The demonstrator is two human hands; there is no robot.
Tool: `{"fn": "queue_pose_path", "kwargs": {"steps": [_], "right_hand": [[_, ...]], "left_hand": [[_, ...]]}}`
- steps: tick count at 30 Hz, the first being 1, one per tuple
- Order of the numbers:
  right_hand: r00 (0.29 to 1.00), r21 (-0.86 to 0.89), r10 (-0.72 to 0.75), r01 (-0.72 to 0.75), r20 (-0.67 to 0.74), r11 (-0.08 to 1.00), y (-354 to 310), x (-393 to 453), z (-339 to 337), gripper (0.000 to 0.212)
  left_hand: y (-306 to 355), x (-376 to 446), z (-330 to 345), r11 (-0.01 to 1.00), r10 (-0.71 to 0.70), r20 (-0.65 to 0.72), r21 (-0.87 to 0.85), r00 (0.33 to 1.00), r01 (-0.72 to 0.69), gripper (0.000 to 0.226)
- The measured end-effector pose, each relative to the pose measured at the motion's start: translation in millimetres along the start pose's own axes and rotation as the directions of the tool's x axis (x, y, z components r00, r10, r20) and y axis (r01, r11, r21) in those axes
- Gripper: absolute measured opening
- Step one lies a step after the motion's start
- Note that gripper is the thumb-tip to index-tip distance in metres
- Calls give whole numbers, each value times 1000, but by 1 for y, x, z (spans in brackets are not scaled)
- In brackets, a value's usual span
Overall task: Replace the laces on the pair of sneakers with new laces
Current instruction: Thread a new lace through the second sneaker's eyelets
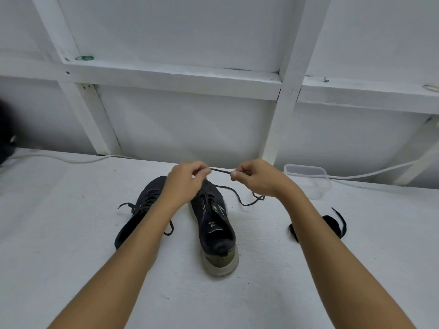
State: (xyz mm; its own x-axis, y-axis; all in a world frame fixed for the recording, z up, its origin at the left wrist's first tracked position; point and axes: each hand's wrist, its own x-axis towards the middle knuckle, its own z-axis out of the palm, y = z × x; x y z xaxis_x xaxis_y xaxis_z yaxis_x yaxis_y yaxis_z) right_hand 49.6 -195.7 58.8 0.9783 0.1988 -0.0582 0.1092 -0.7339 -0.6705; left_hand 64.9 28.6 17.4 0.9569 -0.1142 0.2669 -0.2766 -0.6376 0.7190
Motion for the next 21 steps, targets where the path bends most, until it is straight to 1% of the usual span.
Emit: {"fn": "queue_pose_path", "kwargs": {"steps": [1, 2, 3, 4, 5, 6, 7, 8, 9, 10, 11, 13, 15, 16, 17, 19, 21], "right_hand": [[1000, 3, 9, -9, -2, 1000, 2, -1, -2, 25], [1000, 5, 18, -18, -2, 1000, 4, -3, -4, 26], [1000, 6, 24, -24, 2, 1000, 6, -4, -4, 26], [1000, 8, 26, -26, 8, 1000, 7, -5, -3, 26], [1000, 7, 25, -25, 13, 1000, 7, -5, -1, 26], [1000, 0, 22, -22, 16, 1000, 6, -5, 2, 26], [1000, -10, 15, -15, 19, 1000, 5, -4, 5, 26], [1000, -15, 5, -5, 24, 1000, 2, -3, 8, 26], [1000, -16, -4, 4, 31, 1000, -1, -2, 11, 26], [999, -15, -10, 10, 38, 1000, -3, -1, 14, 27], [999, -9, -16, 16, 42, 1000, -6, 0, 15, 27], [999, 11, -29, 29, 43, 1000, -10, 2, 16, 27], [999, 15, -32, 32, 41, 999, -12, 2, 17, 27], [999, 15, -29, 28, 39, 999, -11, 2, 17, 27], [999, 16, -22, 21, 39, 1000, -11, 1, 16, 27], [998, 22, 4, -5, 55, 1000, -6, 0, 15, 27], [995, 23, 51, -53, 87, 998, 2, -3, 13, 28]], "left_hand": [[-10, 1, -5, 993, -113, -76, 4, 991, 114, 16], [-20, 0, -10, 972, -226, -138, 29, 964, 232, 17], [-30, -2, -14, 936, -323, -173, 87, 930, 341, 17], [-37, -4, -18, 892, -387, -180, 174, 904, 417, 18], [-42, -5, -20, 862, -406, -164, 257, 899, 436, 20], [-44, -5, -21, 865, -379, -138, 298, 915, 403, 24], [-43, -6, -20, 904, -308, -98, 281, 946, 324, 33], [-37, -7, -18, 954, -202, -50, 218, 978, 208, 44], [-30, -8, -15, 987, -87, -5, 132, 996, 87, 52], [-20, -9, -12, 998, 9, 37, 57, 999, -11, 55], [-11, -10, -9, 996, 84, 78, 17, 993, -86, 54], [2, -11, -3, 983, 181, 159, 7, 971, -185, 39], [8, -10, 1, 976, 209, 208, 11, 956, -216, 20], [9, -10, 1, 979, 199, 206, 2, 958, -204, 14], [7, -9, 2, 985, 172, 183, -3, 968, -175, 13], [-1, -7, 0, 994, 96, 74, 45, 993, -100, 15], [-14, -4, -6, 992, 16, -68, 122, 998, -8, 17]]}}
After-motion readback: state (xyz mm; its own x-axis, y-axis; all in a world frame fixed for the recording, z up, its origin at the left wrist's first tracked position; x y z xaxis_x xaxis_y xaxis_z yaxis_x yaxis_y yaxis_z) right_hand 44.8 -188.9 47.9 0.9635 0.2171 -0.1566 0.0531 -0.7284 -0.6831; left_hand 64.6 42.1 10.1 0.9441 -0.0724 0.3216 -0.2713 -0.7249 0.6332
